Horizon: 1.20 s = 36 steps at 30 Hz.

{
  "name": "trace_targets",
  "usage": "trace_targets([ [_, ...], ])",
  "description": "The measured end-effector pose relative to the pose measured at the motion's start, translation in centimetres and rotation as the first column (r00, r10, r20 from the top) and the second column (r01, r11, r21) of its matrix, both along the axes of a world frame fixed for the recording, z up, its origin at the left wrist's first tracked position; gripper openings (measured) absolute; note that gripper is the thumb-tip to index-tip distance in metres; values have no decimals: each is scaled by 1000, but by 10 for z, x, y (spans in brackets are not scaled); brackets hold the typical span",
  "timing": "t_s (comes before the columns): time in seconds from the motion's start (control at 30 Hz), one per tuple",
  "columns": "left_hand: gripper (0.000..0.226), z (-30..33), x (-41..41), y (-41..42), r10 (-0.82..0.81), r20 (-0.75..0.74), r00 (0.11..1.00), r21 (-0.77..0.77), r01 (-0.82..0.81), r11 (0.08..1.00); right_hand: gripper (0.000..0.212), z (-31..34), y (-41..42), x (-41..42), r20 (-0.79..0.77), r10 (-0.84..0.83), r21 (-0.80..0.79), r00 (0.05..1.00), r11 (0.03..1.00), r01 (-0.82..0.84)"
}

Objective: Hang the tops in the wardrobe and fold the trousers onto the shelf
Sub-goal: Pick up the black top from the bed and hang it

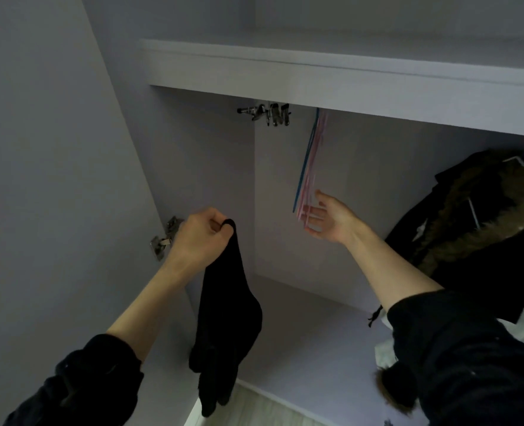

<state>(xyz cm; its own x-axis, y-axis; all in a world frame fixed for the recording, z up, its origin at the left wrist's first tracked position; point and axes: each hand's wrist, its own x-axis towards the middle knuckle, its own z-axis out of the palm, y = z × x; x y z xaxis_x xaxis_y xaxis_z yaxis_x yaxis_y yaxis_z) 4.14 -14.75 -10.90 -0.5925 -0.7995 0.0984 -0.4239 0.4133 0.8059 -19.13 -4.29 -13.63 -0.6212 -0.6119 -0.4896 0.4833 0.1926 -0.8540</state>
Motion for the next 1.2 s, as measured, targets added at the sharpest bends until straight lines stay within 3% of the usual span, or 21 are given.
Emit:
trace_targets([
  [0.07,20,-3,3,-9,0,-6,1000,-5,0,1000,22,0,-6,-3,35,-33,18,999,999,33],
  [0.17,12,-6,8,-14,8,5,1000,-65,-7,998,16,2,-14,-6,-164,-81,111,983,989,100],
  [0.23,8,-7,9,-17,15,3,1000,-96,-14,995,11,5,-21,-7,-215,-182,29,960,981,192],
  [0.33,9,-10,9,-18,17,20,1000,-112,-15,994,29,10,-21,-12,-247,-348,-107,904,937,332],
  [0.4,11,-11,8,-16,14,32,999,-105,-11,994,28,11,-16,-13,-293,-400,-134,868,916,377],
  [0.57,11,-13,8,-11,-27,88,996,-99,35,994,23,-2,2,-14,-511,-424,-158,748,901,404],
  [0.67,14,-12,6,-4,-38,64,997,-103,45,994,21,-18,21,-5,-651,-367,-95,665,908,408],
  [0.83,15,-8,1,12,-28,70,997,-109,36,993,39,-41,65,20,-728,-332,-63,600,904,423],
  [0.93,15,-9,-1,18,-48,80,996,-92,55,994,50,-48,90,37,-704,-421,-133,573,870,476],
  [1.03,16,-13,-3,24,-80,88,993,-87,88,992,34,-45,111,37,-609,-457,-176,649,875,450],
  [1.13,14,-20,-6,28,-89,46,995,-39,91,995,21,-39,130,26,-377,-549,-253,746,836,487],
  [1.2,20,-25,-6,28,-74,-3,997,64,74,995,23,-49,143,20,-261,-629,-220,732,777,589],
])
